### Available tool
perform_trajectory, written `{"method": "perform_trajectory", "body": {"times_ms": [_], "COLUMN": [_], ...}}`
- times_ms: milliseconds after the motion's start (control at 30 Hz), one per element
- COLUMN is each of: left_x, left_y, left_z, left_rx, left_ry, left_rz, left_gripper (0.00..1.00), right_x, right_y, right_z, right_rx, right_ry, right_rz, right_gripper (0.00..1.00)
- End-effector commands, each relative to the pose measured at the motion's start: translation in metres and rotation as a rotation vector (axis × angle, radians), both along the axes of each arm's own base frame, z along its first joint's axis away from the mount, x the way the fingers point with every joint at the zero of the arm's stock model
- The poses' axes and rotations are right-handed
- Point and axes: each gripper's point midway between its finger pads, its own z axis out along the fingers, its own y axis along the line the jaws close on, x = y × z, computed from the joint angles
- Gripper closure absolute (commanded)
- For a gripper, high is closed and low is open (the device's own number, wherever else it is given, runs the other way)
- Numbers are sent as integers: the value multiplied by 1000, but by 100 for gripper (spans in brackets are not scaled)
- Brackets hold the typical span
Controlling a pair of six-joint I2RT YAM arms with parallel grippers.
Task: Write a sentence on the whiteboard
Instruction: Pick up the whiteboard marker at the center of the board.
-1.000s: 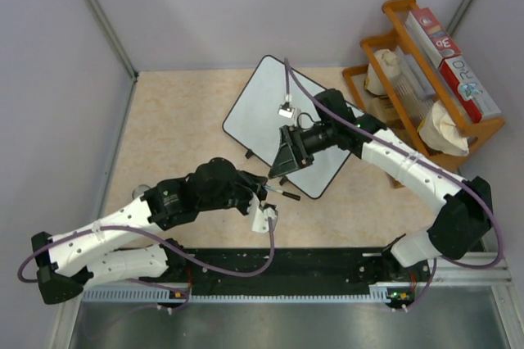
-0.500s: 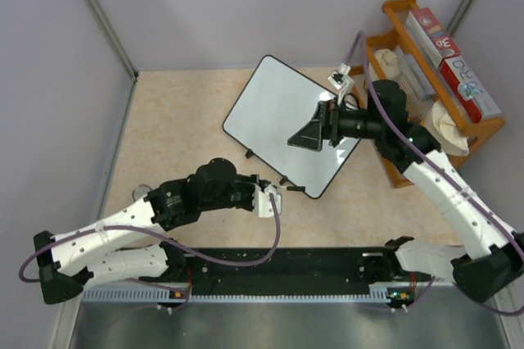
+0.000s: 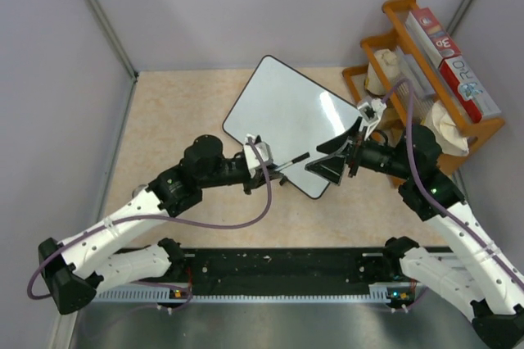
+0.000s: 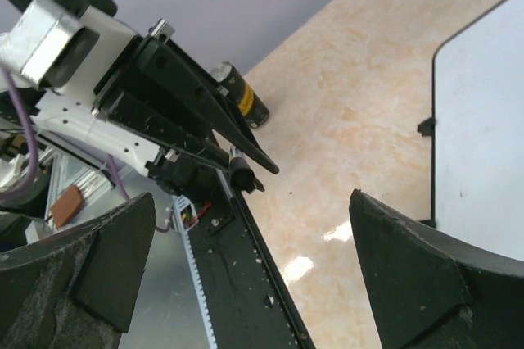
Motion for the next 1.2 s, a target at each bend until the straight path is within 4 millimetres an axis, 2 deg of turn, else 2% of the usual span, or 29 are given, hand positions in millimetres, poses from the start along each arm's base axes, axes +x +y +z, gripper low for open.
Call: {"method": "perform_trajectory", "body": {"times_ms": [0,100,267,333,367,433,467,633,833,867,900,1100,1133,1167], "left_x": [-19,-18,-22,-19,-19,-19,-19,-18,-16,-15,-16,-13,-13,-13], "left_y": [-14,-16,-24,-28,-28,-30,-30,-31,-33,-33,-34,-37,-37,-37], "left_z": [90,110,130,129,129,130,130,128,125,125,124,118,117,116], "left_rx": [-302,-364,-409,-399,-398,-395,-395,-385,-375,-375,-373,-351,-345,-343], "left_ry": [-33,-31,-14,-5,-5,-1,-1,8,25,28,32,63,66,69], "left_rz": [-125,-147,-202,-203,-206,-210,-211,-208,-205,-204,-208,-205,-204,-205], "left_gripper": [100,100,100,100,100,100,100,100,100,100,100,100,100,100], "right_x": [-18,-22,-24,-26,-26,-26,-28,-27,-26,-27,-27,-31,-31,-32], "right_y": [6,12,26,33,34,38,38,36,38,38,39,45,46,47], "right_z": [46,53,66,72,75,82,85,94,94,94,94,99,100,101], "right_rx": [160,212,247,264,270,294,305,332,328,327,329,341,342,342], "right_ry": [-174,-170,-174,-177,-174,-173,-173,-185,-185,-183,-185,-185,-187,-188], "right_rz": [95,148,194,210,212,222,227,206,209,212,221,253,256,260], "right_gripper": [1,1,5,8,17,30,44,46,50,59,61,66,74,86]}}
